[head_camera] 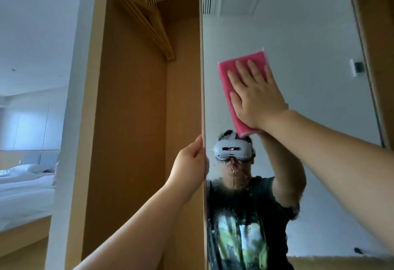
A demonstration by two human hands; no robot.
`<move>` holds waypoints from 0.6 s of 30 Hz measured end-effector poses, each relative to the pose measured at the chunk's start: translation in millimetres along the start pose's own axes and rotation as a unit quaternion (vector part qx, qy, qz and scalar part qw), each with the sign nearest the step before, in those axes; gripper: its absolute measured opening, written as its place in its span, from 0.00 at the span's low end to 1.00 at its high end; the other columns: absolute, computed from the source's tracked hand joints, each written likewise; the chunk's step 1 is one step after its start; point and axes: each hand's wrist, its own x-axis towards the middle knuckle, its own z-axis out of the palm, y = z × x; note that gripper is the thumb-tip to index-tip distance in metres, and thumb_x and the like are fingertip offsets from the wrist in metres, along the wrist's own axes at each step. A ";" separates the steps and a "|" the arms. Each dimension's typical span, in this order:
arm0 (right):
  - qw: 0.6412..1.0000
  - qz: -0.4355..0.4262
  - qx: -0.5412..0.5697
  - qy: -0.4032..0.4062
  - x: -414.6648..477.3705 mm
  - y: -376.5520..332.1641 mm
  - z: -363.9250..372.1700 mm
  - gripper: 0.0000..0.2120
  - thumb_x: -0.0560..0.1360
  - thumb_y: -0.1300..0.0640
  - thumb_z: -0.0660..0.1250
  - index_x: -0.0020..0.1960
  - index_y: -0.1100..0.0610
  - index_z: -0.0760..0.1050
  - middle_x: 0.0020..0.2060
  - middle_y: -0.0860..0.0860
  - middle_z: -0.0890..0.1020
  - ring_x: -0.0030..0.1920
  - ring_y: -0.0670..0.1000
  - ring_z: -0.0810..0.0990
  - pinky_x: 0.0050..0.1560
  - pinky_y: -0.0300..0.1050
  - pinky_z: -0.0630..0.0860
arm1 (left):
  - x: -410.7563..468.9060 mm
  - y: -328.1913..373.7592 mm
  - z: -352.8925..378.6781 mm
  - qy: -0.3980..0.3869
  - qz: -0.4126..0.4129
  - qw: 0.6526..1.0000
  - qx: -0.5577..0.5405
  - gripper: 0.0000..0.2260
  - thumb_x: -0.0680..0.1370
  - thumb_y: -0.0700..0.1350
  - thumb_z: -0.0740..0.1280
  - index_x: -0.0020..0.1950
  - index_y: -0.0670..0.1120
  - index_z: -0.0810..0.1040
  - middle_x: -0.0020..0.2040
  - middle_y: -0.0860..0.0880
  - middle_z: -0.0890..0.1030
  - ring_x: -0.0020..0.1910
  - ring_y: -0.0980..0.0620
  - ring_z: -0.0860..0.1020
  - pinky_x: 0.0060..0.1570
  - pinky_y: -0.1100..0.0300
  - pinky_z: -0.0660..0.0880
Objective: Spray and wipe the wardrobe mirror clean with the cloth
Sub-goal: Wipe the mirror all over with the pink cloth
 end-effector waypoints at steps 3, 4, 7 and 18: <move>1.000 0.011 -0.015 0.010 32.8 -9.2 -3.2 0.28 0.81 0.45 0.41 0.79 0.54 0.48 0.78 0.56 0.51 0.78 0.60 0.49 0.75 0.61 0.41 | -4.4 -1.2 -2.3 -0.011 0.028 0.999 0.042 0.19 0.83 0.42 0.53 0.69 0.59 0.72 0.31 0.54 0.77 0.33 0.51 0.72 0.35 0.59 0.71; 1.000 0.013 -0.019 0.014 41.0 -13.0 -4.4 0.28 0.81 0.46 0.41 0.79 0.54 0.48 0.78 0.56 0.51 0.78 0.60 0.49 0.75 0.61 0.41 | -5.6 -0.8 -2.9 -0.014 0.036 0.998 0.056 0.19 0.83 0.42 0.53 0.69 0.60 0.71 0.30 0.57 0.78 0.32 0.54 0.73 0.34 0.62 0.71; 0.999 0.022 -0.029 0.021 54.4 -23.6 -6.6 0.28 0.81 0.46 0.42 0.79 0.54 0.48 0.78 0.56 0.52 0.78 0.61 0.49 0.75 0.62 0.43 | -7.6 -0.2 -5.3 -0.019 0.050 0.995 0.080 0.20 0.83 0.41 0.53 0.70 0.60 0.69 0.28 0.59 0.77 0.31 0.56 0.73 0.33 0.62 0.72; 0.998 -0.049 -0.019 0.023 24.7 -41.7 4.3 0.28 0.82 0.46 0.42 0.79 0.55 0.51 0.78 0.56 0.54 0.78 0.61 0.51 0.76 0.60 0.44 | -5.9 -2.3 -6.1 -0.016 0.042 0.994 0.096 0.20 0.83 0.39 0.52 0.71 0.56 0.69 0.33 0.50 0.77 0.32 0.52 0.73 0.31 0.63 0.71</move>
